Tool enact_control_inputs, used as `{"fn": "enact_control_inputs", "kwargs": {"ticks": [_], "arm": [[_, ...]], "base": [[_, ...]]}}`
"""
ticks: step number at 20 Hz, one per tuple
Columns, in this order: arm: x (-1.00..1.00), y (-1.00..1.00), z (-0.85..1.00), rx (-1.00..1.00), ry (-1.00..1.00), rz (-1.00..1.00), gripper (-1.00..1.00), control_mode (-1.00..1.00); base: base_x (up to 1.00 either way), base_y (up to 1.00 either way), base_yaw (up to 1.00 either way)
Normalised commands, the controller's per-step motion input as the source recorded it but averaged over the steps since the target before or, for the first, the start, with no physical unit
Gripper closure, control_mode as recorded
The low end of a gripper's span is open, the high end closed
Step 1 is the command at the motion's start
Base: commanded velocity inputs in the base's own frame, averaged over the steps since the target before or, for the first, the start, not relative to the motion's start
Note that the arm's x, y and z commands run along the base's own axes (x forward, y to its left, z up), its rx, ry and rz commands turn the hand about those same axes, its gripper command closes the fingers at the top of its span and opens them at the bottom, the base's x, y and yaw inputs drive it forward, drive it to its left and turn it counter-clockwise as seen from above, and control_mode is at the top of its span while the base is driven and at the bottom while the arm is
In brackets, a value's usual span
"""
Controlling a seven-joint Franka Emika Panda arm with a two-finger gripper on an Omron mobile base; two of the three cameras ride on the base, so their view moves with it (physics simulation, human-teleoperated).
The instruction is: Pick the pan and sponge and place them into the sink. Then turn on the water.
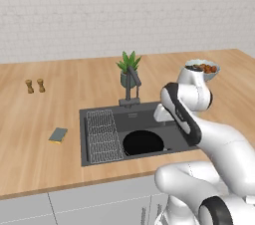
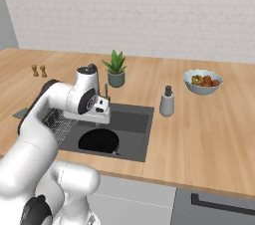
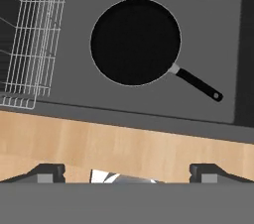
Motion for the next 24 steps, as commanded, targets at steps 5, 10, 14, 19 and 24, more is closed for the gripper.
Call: {"fn": "enact_control_inputs", "kwargs": {"ticks": [5, 10, 14, 19, 24], "arm": [[-0.28, 1.00, 0.35, -0.03, 0.21, 0.00, -1.00, -1.00], [-0.26, 1.00, 0.25, -0.07, 0.23, 0.00, -1.00, -1.00], [-0.18, 1.00, 0.16, -0.02, 0.21, -0.01, -1.00, -1.00], [0.01, 1.00, 0.00, 0.00, 0.06, -0.10, -1.00, -1.00], [0.17, 0.94, -0.01, 0.00, 0.01, -0.16, -1.00, -1.00]], "base": [[0.00, 0.00, 0.00], [0.00, 0.00, 0.00], [0.00, 0.00, 0.00], [0.00, 0.00, 0.00], [0.00, 0.00, 0.00]]}}
